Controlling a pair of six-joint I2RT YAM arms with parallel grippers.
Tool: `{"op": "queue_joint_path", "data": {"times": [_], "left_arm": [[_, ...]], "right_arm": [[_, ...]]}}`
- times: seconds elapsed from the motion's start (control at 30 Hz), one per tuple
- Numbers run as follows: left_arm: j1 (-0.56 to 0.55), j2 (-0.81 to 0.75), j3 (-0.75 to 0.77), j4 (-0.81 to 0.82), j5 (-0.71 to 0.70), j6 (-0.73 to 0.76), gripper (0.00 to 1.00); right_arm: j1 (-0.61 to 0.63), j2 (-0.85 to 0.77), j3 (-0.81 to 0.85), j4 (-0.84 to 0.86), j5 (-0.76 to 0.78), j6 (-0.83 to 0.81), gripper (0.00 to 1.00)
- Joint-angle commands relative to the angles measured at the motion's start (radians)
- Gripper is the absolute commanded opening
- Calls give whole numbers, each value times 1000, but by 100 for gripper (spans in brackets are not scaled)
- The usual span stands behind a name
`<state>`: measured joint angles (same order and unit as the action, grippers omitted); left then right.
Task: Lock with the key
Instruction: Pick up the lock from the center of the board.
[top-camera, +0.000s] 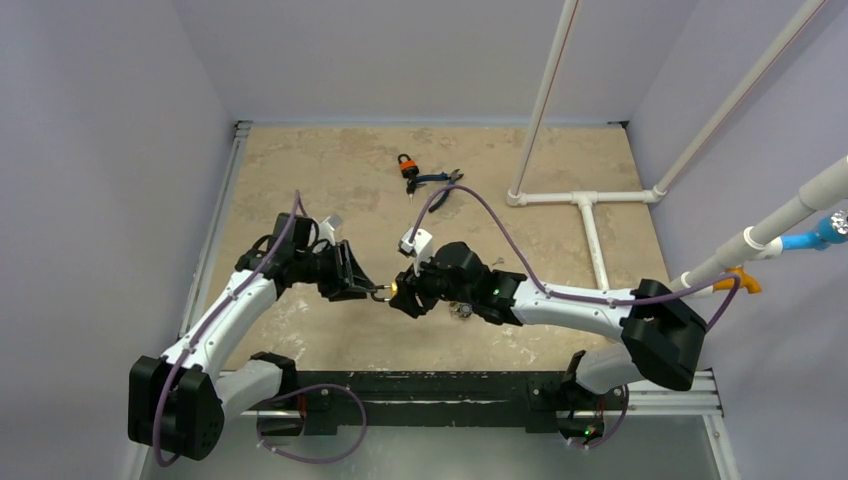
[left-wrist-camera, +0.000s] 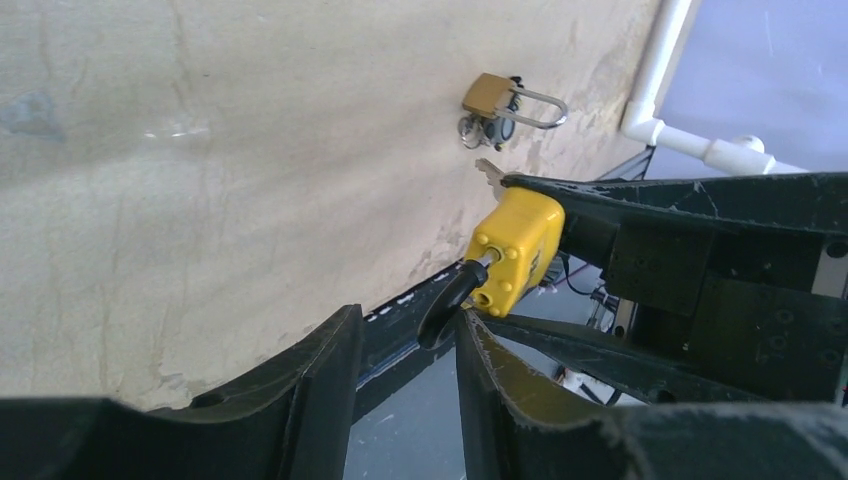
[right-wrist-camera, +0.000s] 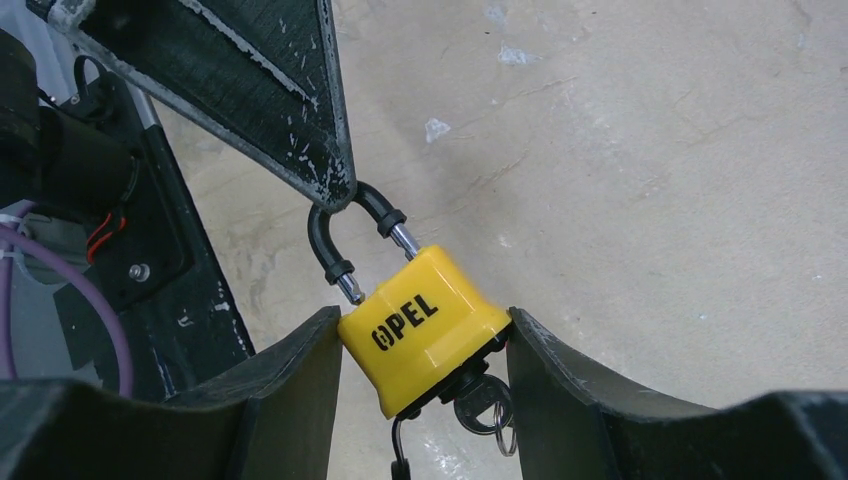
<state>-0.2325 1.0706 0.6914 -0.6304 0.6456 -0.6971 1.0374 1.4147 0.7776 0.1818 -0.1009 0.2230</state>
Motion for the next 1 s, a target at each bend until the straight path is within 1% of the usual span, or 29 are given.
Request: {"op": "queue_joint_path", "data": {"times": [0.0, 0.23, 0.53, 0.63, 0.67, 0.73, 0.77, 0.8, 0.87, 0.9, 0.93, 0.97], "left_arm": [[-39, -10, 58, 42, 68, -18, 38], [-48, -30, 91, 49, 78, -39, 37], [-74, -27, 105, 52, 110, -37, 34], [-81, -30, 110, 57, 110, -47, 26], [-82, -32, 112, 60, 109, -50, 20], [-81, -38, 120, 58, 106, -54, 4], [-83, -40, 125, 58, 107, -57, 0], [-85, -44, 130, 59, 111, -57, 0], [-86, -65, 157, 53, 113, -46, 0], [-87, -78, 185, 43, 109, -35, 0], [-87, -92, 210, 29, 107, -22, 0], [-87, -104, 240, 16, 106, -7, 0]], "right_arm": [[-2, -52, 52, 55, -30, 4, 8], [-5, -81, 60, 44, -27, 4, 8], [-8, -115, 83, 29, -38, 8, 8], [-8, -120, 89, 22, -39, 6, 9], [-8, -121, 90, 21, -41, 5, 9], [-8, -126, 92, 16, -42, 6, 9], [-9, -129, 93, 11, -40, 6, 15], [-9, -135, 93, 9, -40, 8, 25], [-12, -150, 98, 1, -46, 14, 53], [-17, -164, 100, -3, -54, 22, 65], [-26, -180, 99, -4, -67, 31, 76], [-42, -200, 96, -1, -87, 45, 85]]}}
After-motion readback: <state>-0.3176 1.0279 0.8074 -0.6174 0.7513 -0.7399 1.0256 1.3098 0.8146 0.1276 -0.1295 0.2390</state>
